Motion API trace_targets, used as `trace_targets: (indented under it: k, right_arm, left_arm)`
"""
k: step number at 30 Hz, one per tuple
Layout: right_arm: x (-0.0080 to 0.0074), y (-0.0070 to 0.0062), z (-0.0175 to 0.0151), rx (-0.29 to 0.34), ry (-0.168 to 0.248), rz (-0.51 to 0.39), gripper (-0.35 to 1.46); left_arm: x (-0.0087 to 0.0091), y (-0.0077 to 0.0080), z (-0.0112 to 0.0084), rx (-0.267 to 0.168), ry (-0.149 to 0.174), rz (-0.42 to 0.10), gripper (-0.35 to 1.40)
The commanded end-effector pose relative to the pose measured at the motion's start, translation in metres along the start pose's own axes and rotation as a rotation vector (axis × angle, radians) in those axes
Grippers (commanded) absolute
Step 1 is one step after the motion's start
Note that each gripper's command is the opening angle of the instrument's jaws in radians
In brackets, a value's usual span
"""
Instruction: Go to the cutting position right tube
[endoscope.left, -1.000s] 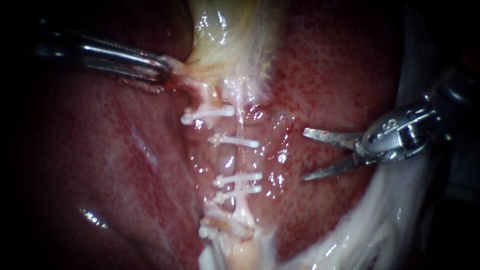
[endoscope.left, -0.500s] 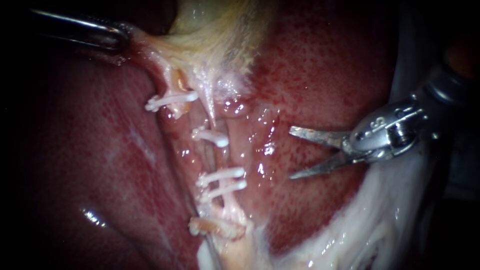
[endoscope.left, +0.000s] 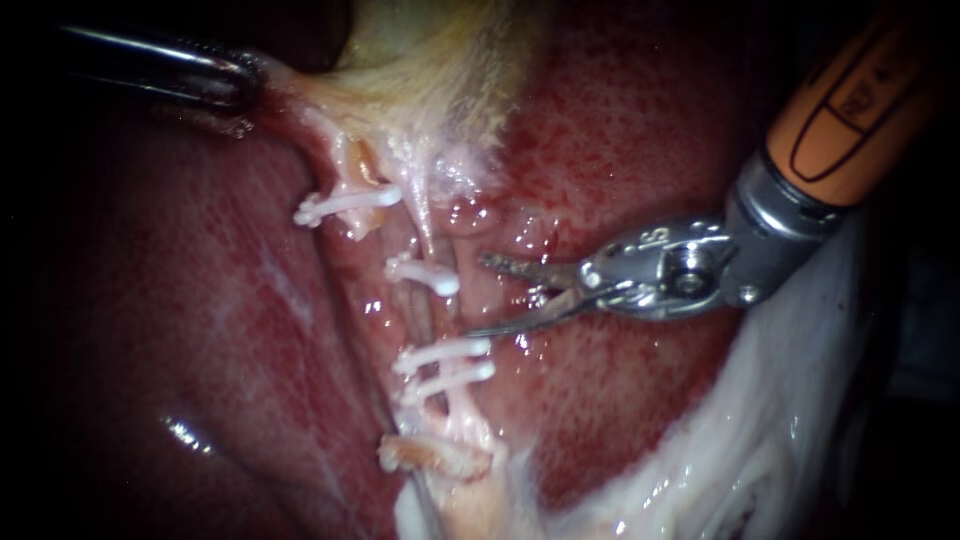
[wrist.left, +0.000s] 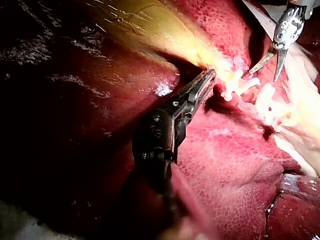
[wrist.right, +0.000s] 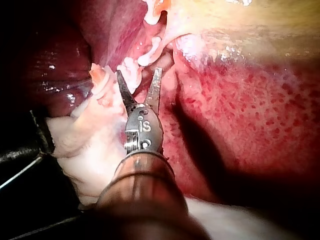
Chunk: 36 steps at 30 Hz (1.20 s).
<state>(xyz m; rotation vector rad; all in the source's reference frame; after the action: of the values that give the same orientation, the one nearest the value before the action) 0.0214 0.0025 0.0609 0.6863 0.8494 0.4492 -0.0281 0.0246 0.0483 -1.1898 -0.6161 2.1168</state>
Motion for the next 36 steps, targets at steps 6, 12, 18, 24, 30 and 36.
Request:
trace_targets:
  k: [6,12,18,24,30,36]
  right_arm:
    - [-0.0003,0.0001,0.0023,0.071,0.001,0.030,1.42]
    - [-0.0002,0.0002,0.0039,0.145,0.012,0.054,1.40]
    - [-0.0002,0.0008,0.0045,0.243,0.051,0.063,1.39]
    - [-0.0003,0.0018,0.0045,0.373,0.099,0.043,1.30]
    - [0.0004,0.0023,0.0059,0.450,0.123,0.025,1.25]
    - [0.0007,0.0022,0.0091,0.482,0.127,0.039,1.24]
  left_arm:
    - [-0.0001,0.0000,0.0001,-0.002,-0.001,0.000,-0.35]
    - [0.0000,0.0000,0.0001,-0.002,-0.001,0.000,-0.35]
    - [0.0000,0.0001,0.0001,-0.002,-0.001,0.000,-0.35]
    - [0.0000,0.0001,0.0001,-0.001,0.000,0.000,-0.35]
    - [0.0001,0.0001,0.0002,-0.001,0.000,-0.001,-0.35]
    - [0.0000,0.0001,0.0002,-0.001,0.000,-0.001,-0.35]
